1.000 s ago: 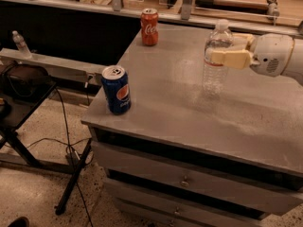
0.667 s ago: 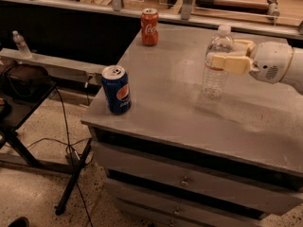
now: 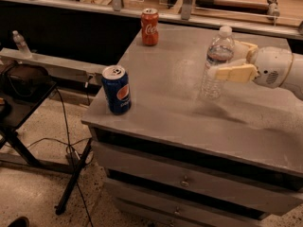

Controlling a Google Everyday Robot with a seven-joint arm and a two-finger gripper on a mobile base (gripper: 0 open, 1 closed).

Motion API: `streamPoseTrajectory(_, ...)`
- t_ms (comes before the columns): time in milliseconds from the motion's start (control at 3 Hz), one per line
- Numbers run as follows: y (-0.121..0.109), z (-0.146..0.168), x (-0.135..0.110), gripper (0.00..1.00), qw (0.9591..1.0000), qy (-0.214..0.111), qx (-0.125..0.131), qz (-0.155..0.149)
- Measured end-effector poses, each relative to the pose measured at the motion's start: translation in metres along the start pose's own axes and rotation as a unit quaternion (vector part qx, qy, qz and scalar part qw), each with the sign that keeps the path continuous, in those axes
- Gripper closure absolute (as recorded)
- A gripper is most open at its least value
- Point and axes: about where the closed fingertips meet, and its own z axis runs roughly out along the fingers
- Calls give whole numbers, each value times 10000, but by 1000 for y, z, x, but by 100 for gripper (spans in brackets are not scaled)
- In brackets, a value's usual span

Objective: Place water bottle upright

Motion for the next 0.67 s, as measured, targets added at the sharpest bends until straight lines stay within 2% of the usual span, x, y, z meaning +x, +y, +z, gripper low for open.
streamPoseTrajectory(333, 0, -11, 4, 0, 9993, 351, -32, -92)
streamPoseTrajectory(667, 1, -44, 12, 0, 9955, 909, 211, -165)
